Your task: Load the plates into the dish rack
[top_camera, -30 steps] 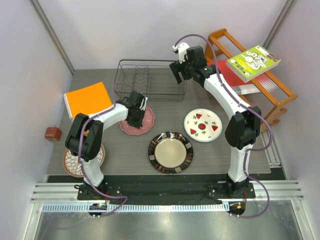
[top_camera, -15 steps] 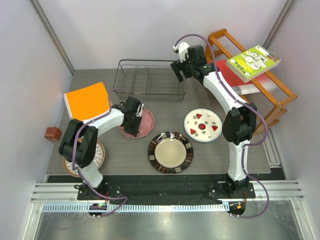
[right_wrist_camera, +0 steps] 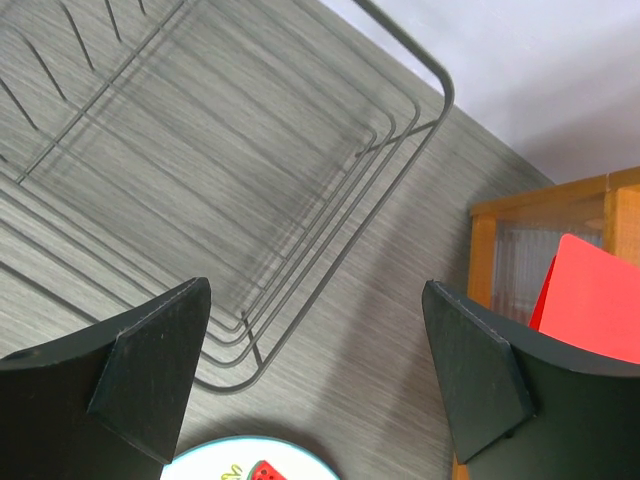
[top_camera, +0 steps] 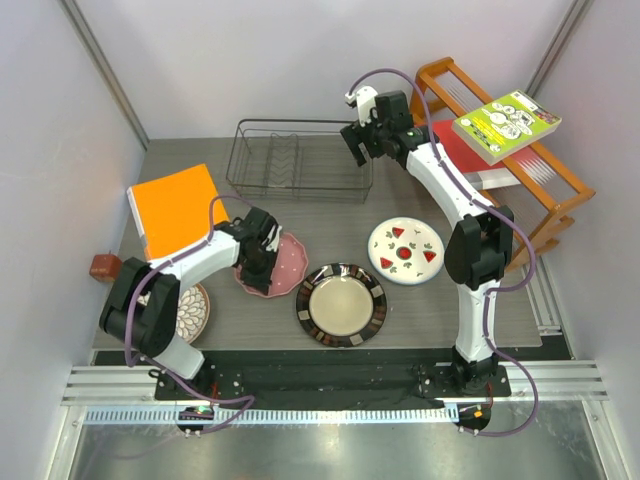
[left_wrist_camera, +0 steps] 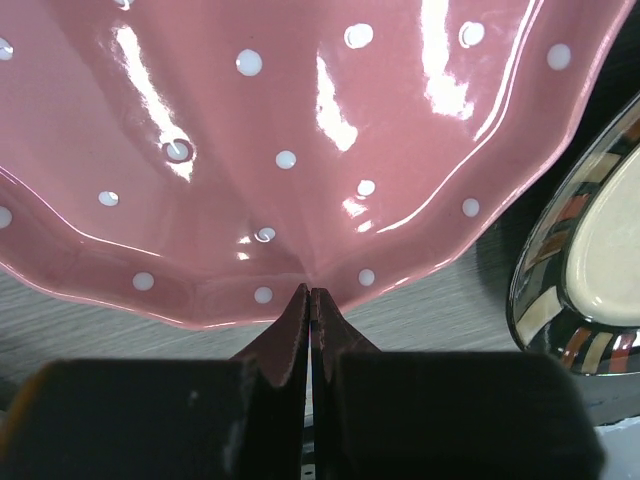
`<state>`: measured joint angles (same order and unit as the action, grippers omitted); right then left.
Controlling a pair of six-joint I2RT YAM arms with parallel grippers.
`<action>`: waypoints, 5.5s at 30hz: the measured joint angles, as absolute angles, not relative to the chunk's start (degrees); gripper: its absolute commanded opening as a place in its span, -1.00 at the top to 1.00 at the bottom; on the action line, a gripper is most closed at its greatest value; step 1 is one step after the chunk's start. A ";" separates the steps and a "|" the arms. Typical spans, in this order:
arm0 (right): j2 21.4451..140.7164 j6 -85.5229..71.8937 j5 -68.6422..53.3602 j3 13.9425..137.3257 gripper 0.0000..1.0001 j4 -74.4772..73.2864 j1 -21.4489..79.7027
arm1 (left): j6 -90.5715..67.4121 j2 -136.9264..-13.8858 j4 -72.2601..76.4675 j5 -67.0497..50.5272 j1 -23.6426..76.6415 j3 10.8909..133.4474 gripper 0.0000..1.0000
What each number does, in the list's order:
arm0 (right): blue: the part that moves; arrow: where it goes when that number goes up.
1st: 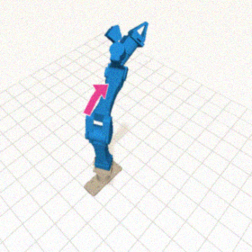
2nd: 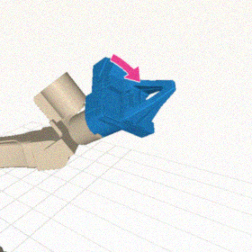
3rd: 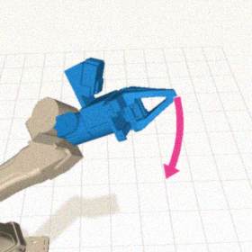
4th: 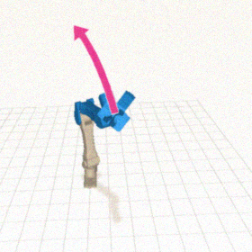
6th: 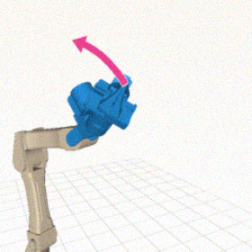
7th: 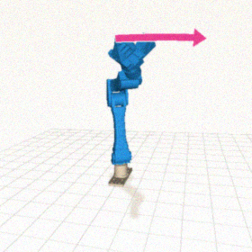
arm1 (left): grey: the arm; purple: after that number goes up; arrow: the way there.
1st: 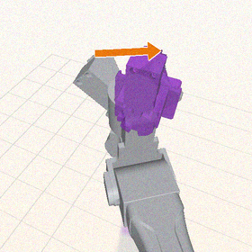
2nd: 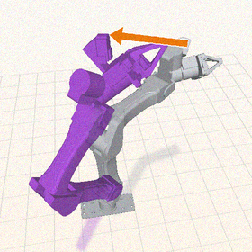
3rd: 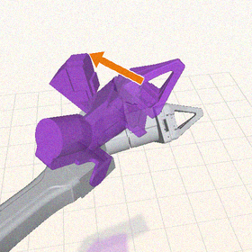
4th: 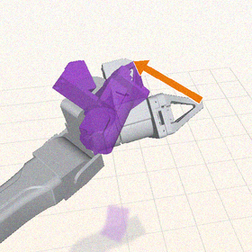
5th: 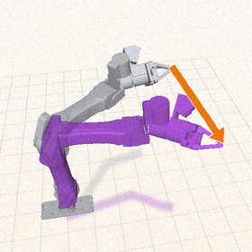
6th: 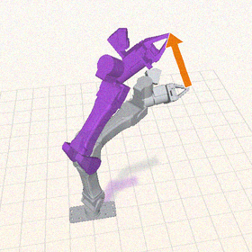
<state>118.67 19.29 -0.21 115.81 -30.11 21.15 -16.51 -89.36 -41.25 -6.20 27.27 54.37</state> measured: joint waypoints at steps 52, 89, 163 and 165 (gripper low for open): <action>124.68 36.36 4.84 109.78 -0.52 -31.75 21.19 | -21.76 -111.13 -36.25 -0.80 11.70 96.82 1.00; 124.03 30.22 6.76 116.53 -0.68 -34.46 40.93 | -20.84 -97.14 -39.62 3.90 10.07 80.99 1.00; 140.29 40.38 3.62 131.68 -0.71 -18.41 14.13 | -17.54 -122.61 -38.68 2.55 9.76 105.89 0.33; 138.06 40.53 3.49 129.08 -0.71 -19.44 14.17 | -17.52 -123.68 -39.77 2.46 9.37 108.38 0.31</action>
<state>138.06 40.53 3.49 129.08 -19.44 14.17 -17.52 -123.68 -39.77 2.46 9.37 108.38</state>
